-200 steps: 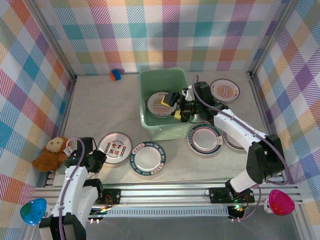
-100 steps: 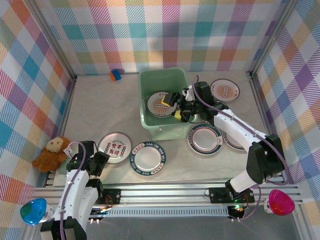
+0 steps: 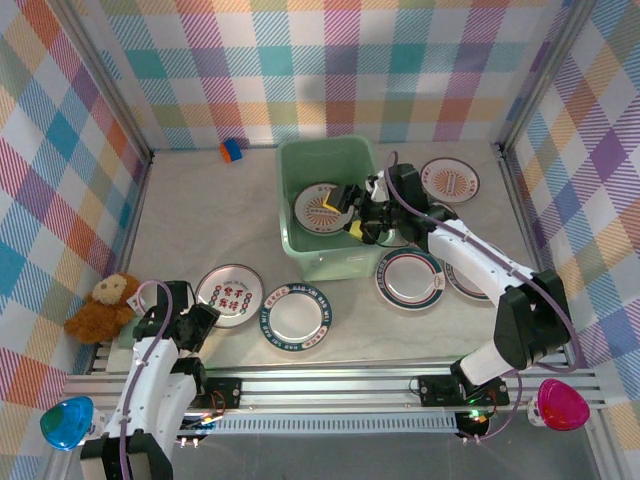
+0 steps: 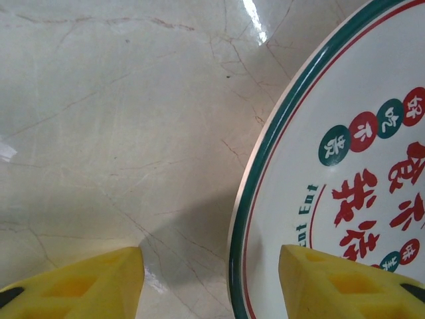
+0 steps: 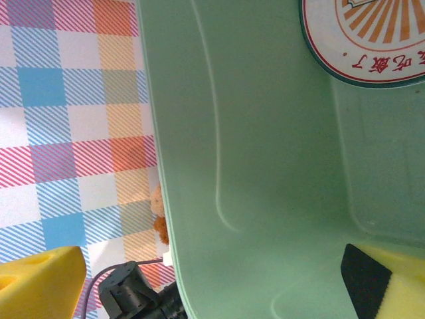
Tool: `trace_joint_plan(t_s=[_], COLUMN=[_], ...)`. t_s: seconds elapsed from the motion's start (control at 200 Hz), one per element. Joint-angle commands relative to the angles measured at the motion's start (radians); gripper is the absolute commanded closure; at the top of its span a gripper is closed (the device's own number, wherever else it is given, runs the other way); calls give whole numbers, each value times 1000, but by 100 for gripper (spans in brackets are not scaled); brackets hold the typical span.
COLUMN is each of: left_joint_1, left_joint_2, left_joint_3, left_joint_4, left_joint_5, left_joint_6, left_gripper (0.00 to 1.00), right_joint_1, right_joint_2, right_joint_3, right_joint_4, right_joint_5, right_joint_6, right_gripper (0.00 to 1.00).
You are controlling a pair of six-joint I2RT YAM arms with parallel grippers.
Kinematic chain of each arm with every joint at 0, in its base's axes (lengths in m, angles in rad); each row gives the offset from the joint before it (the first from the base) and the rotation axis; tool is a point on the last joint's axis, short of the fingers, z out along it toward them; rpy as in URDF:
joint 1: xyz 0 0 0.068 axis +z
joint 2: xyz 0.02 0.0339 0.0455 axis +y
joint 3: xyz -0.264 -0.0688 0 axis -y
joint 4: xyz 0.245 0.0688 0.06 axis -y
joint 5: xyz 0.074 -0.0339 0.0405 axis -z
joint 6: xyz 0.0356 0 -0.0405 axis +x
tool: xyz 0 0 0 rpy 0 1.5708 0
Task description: Place the plates into the plastic bin on the countertop
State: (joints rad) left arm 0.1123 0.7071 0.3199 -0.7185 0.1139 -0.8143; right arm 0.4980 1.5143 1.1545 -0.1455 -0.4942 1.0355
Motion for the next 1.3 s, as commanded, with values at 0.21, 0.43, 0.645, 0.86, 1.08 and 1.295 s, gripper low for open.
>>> trace_joint_plan(t_s=[0.21,0.43,0.645,0.86,1.08,1.295], left_joint_1=[-10,-10,-10,-10,-10,-10], left_joint_2=[31,58,101,151,165,153], left_joint_3=[59,61,36,8,2,-23], left_joint_4=[56,71,114,187,170,167], left_joint_5=[17,29,30,32,7,-11], left_joint_6=[46,44,47,56,67,64], left_gripper=[47,48,48,49,60,69], right_joint_1=[13,13,13,12,13,13], right_joint_2=[55,86,122,141,145,138], right_joint_3=[5,22,35,44,37,27], right_joint_4=[-6,-1,6,7,7,8], right_joint_5=[-13,-29,-48,-54,-53,-51], right_joint_6=[22,26,31,29,29,28], right_gripper=[1,1,1,1,1,1])
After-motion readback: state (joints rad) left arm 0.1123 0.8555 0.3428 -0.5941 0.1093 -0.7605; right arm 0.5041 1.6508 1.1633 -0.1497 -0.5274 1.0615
